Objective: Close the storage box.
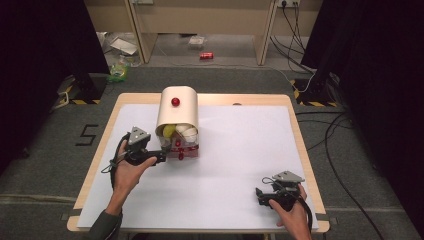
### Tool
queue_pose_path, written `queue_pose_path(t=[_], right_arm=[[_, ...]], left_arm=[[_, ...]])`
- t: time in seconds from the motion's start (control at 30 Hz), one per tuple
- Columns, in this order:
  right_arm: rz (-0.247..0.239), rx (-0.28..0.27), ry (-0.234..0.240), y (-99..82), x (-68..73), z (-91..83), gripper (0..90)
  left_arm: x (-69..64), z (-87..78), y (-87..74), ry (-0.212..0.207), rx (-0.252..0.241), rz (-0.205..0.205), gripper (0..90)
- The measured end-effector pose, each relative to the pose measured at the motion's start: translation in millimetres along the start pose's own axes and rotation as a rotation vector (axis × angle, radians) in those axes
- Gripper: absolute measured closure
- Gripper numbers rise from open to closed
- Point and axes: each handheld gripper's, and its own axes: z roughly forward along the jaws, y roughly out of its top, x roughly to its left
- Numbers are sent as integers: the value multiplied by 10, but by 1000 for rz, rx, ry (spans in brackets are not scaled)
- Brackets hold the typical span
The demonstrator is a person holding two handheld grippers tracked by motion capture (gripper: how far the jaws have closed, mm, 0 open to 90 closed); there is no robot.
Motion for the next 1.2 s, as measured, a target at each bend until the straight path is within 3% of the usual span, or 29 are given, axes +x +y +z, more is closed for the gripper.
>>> queue_pose_path(t=[0.3, 1.2], right_arm=[[1, 0, 0, 0, 0, 0, 4], [0, 0, 0, 0, 1, 0, 4]], left_arm=[[-18, -16, -19, -1, -2, 10, 159], [-31, -223, -133, -36, -23, 9, 158]])
